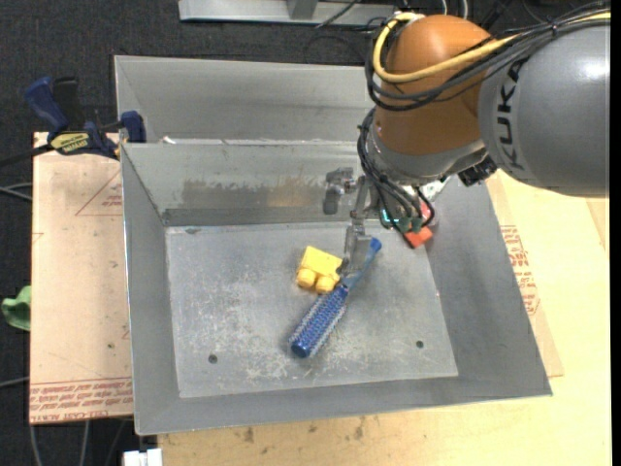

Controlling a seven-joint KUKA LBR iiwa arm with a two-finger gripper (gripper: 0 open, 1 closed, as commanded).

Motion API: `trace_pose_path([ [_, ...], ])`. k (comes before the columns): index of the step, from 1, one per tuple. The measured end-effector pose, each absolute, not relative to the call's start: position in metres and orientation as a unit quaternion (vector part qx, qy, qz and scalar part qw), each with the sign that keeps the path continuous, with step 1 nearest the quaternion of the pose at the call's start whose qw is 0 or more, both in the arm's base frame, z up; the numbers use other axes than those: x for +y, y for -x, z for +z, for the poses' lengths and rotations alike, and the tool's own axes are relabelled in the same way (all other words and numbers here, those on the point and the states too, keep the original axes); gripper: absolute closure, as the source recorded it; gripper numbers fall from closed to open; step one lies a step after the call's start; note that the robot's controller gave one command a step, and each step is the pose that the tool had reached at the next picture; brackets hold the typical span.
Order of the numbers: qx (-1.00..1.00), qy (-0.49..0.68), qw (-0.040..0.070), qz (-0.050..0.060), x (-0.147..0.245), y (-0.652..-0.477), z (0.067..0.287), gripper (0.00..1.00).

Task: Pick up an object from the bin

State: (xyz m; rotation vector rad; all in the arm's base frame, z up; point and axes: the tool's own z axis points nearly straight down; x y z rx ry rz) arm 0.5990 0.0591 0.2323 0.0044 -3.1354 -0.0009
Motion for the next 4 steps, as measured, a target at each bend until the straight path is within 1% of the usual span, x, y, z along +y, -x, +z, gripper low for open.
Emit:
trace_pose_path([
  [1, -0.963, -0.269, 0.001, -0.001, 0.054, -0.56, 0.068, 0.0],
  [2, -0.944, -0.329, -0.003, 0.0, 0.074, -0.565, 0.101, 0.0],
  [3, -0.908, -0.42, -0.002, 0.0, 0.067, -0.572, 0.108, 0.0],
  [4, -0.86, -0.51, 0.0, -0.001, 0.056, -0.576, 0.069, 0.0],
])
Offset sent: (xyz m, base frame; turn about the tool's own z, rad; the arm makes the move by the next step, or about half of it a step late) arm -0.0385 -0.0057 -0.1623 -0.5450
